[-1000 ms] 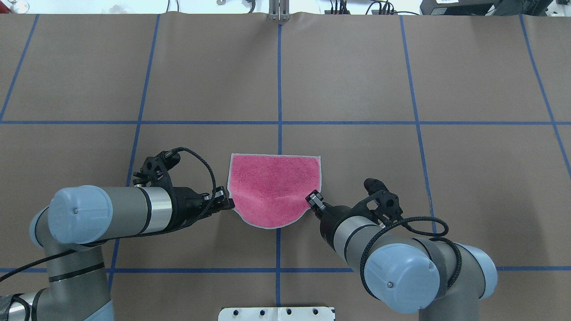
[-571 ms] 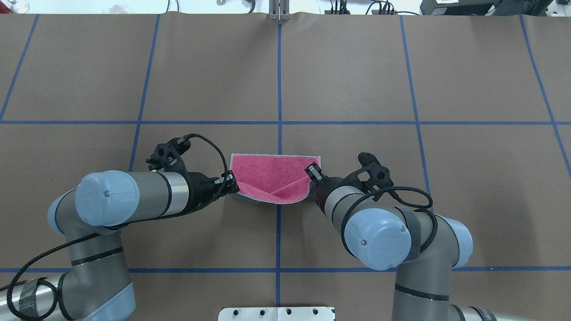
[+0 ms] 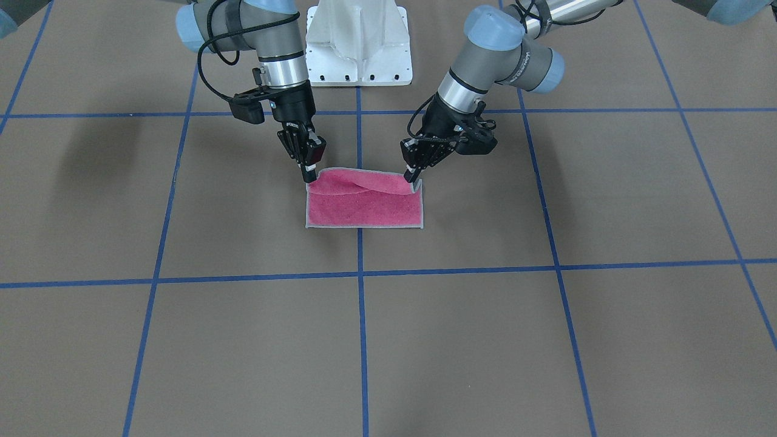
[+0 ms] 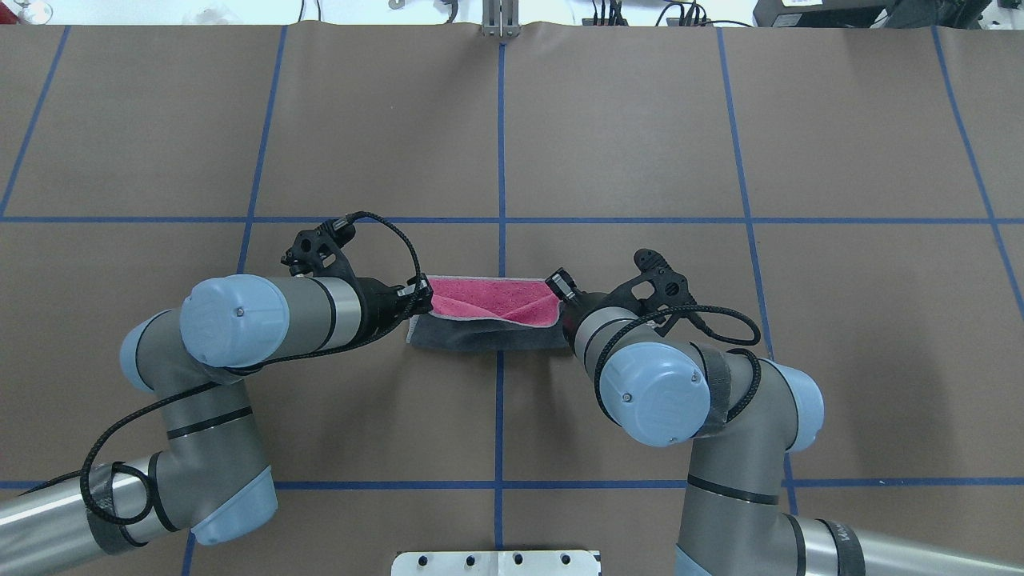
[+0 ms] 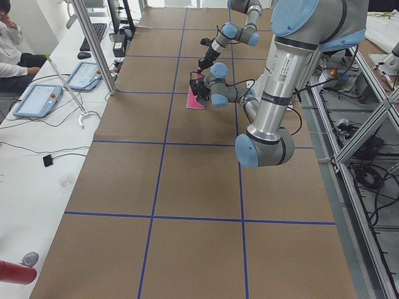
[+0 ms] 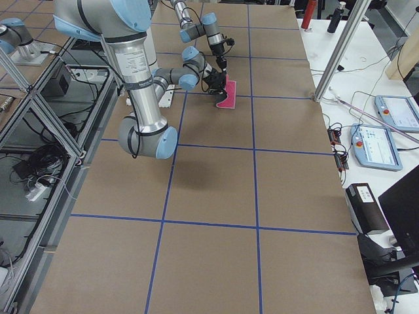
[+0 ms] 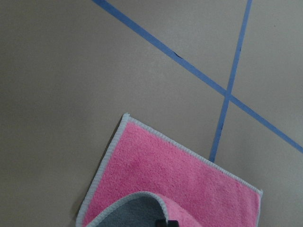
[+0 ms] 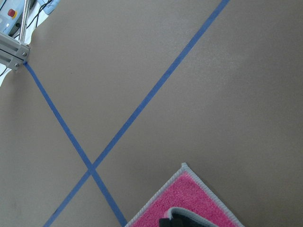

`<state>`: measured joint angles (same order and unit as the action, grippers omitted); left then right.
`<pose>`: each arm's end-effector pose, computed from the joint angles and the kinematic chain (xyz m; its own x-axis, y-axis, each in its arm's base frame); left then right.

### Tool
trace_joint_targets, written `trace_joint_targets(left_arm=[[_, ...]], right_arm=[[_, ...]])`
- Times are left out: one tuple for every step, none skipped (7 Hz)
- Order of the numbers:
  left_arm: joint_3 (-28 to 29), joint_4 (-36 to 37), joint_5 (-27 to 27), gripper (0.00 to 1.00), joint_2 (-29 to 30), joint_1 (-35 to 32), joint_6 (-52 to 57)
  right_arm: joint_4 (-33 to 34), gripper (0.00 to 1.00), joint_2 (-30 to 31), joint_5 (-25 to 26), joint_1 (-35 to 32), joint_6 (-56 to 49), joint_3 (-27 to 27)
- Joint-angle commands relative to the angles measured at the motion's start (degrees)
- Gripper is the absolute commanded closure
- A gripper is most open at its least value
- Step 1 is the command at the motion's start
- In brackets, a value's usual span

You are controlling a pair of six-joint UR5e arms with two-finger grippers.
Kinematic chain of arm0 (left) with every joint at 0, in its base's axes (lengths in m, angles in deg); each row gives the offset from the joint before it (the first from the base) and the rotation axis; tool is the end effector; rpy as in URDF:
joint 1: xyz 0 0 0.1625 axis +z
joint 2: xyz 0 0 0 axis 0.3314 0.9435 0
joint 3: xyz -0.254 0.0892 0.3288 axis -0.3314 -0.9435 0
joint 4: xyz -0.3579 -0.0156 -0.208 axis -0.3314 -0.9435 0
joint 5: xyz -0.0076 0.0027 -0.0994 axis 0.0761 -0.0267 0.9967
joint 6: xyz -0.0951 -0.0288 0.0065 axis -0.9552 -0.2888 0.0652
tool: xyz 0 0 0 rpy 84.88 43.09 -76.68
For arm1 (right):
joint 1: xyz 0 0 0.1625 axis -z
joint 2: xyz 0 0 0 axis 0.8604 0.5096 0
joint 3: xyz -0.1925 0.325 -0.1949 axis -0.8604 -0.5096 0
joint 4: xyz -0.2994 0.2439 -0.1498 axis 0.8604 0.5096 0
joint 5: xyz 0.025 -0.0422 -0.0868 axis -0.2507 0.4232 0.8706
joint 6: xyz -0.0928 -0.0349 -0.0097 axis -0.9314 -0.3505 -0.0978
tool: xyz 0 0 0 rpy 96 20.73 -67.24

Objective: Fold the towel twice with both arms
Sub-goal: 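Lift both near corners and fold them toward the far edge, then lay the folded edge down and open both grippers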

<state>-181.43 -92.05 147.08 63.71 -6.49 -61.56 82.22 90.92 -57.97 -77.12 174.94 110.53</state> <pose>0.5110 -0.3895 0.2715 0.1937 -0.3252 -0.9256 0.4381 0.8728 -0.2150 -0.5320 -0.3471 0.2481 0.1004 0.5979 0.7952 -0.7622 0.5600 -0.3248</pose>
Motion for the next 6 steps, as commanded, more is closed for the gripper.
trace_joint_targets(left_arm=[[0.5,0.0,0.1,1.0,0.1,-1.0,0.3],[1.1,0.0,0.0,1.0,0.1,-1.2,0.3],[1.7,-0.1,0.0,1.0,0.1,-1.2,0.3],[1.8,0.0,0.0,1.0,0.2,-1.2,0.2],[1.9,-0.1,0.0,1.0,0.2,-1.2,0.1],[2.3,-0.1,0.0,1.0,0.4,-1.2,0.1]], right_arm=[[-0.1,1.0,-0.1,0.0,-0.4,-0.4,-1.8],[-0.1,1.0,-0.2,0.0,-0.5,-0.4,-2.0],[-0.1,1.0,-0.6,0.0,-0.5,-0.4,-2.2],[-0.1,1.0,-0.7,0.0,-0.5,-0.4,-2.2],[-0.1,1.0,-1.0,0.0,-0.6,-0.4,-2.2],[0.0,1.0,-1.1,0.0,-0.8,-0.5,-2.3]])
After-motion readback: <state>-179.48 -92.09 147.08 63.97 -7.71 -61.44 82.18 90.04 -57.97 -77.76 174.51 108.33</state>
